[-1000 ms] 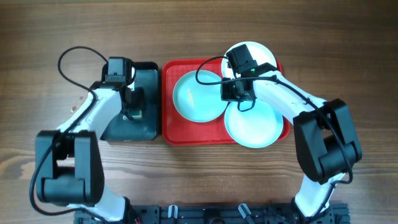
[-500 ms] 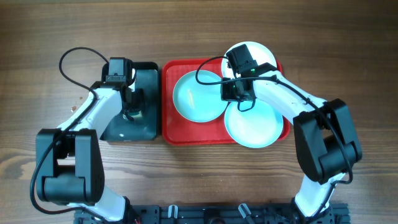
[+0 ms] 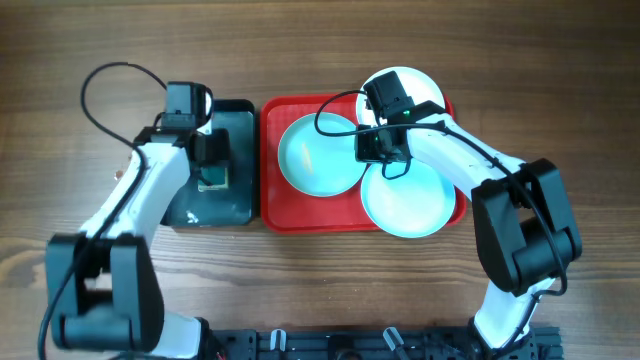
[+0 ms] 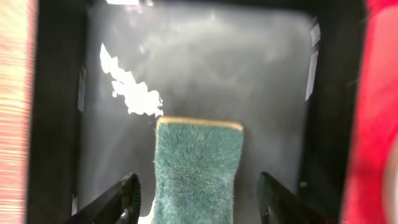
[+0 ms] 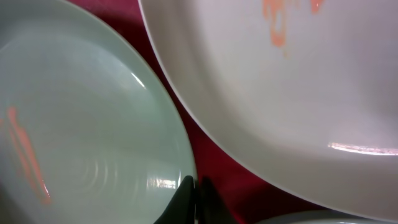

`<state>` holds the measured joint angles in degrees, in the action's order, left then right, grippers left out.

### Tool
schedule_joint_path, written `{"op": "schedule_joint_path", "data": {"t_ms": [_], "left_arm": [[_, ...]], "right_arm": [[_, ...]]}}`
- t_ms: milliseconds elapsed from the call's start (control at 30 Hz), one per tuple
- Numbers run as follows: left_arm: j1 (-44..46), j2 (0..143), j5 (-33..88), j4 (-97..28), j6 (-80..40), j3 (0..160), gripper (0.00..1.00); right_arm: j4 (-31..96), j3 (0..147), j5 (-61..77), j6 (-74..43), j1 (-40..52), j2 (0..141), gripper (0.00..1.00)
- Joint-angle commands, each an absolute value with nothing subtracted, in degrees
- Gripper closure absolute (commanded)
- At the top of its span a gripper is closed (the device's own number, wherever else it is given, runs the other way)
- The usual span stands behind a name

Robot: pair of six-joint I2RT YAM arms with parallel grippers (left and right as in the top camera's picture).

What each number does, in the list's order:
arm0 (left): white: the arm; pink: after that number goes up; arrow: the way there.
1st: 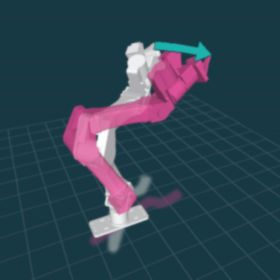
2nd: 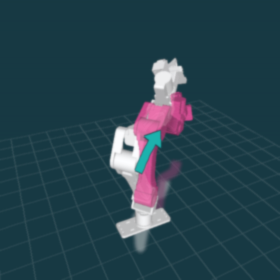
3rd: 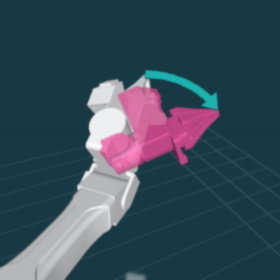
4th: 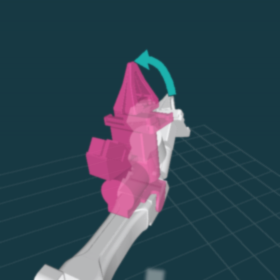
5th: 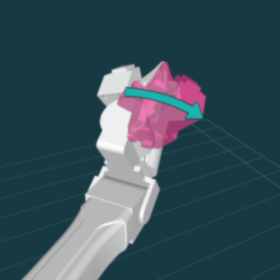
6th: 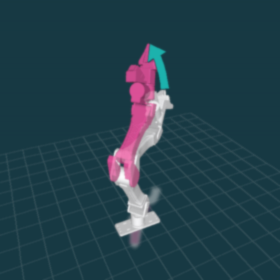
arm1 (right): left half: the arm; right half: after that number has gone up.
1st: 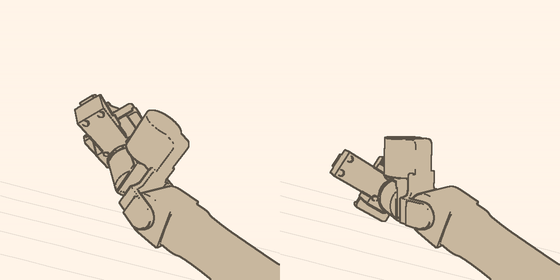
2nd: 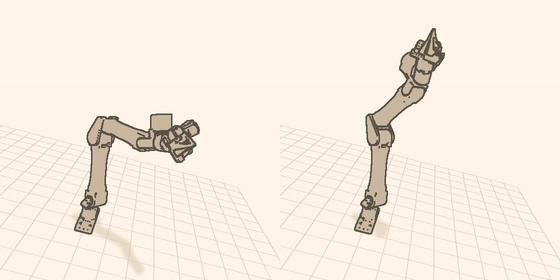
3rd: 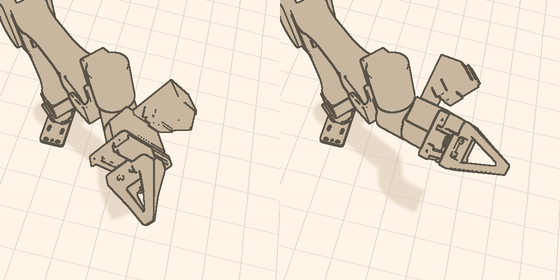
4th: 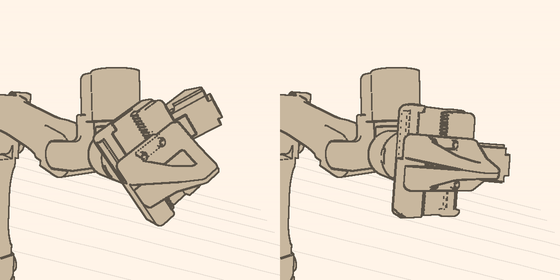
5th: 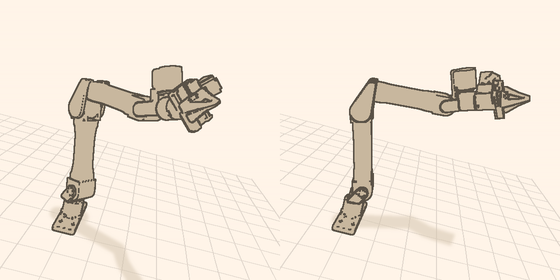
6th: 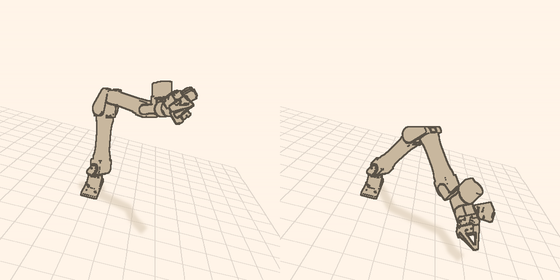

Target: Clean dirty plates on tray and stack at the side

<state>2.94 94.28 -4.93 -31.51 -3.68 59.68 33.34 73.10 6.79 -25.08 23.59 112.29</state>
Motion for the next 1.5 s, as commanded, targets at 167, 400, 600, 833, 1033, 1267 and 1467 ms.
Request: {"op": "schedule_joint_path", "data": {"t_ms": [167,400,600,833,1033,1267,1467], "left_arm": [[2.72,96.4,-5.45,-35.2,-3.44,59.9,0.57],[2.72,99.98,-5.43,-34.89,-3.46,59.9,0.61],[2.72,102.28,-3.38,-34.37,-3.86,59.9,0.61],[2.72,105.41,-2.85,-34.06,-3.86,59.9,0.67],[2.72,104.51,-2.85,-33.8,-3.86,60.45,0.65],[2.7,93.69,-2.96,-34.39,-3.84,62.61,0.55],[2.7,97.14,-3.99,-36.38,-3.86,61.84,0.6]], "right_arm": [[33.23,72.62,6.2,-25.5,24.05,113.16,0.94],[33.23,72.62,6.22,-25.52,24.05,113.16,0.94],[33.23,72.62,6.2,-25.47,24.05,113.16,0.94],[33.23,72.62,6.2,-25.47,24.05,113.16,0.94],[33.23,72.62,6.17,-25.47,24.05,113.16,0.94],[33.26,72.62,6.2,-25.47,24.05,113.16,0.94],[33.23,72.62,6.2,-25.5,24.05,113.16,0.94]]}}
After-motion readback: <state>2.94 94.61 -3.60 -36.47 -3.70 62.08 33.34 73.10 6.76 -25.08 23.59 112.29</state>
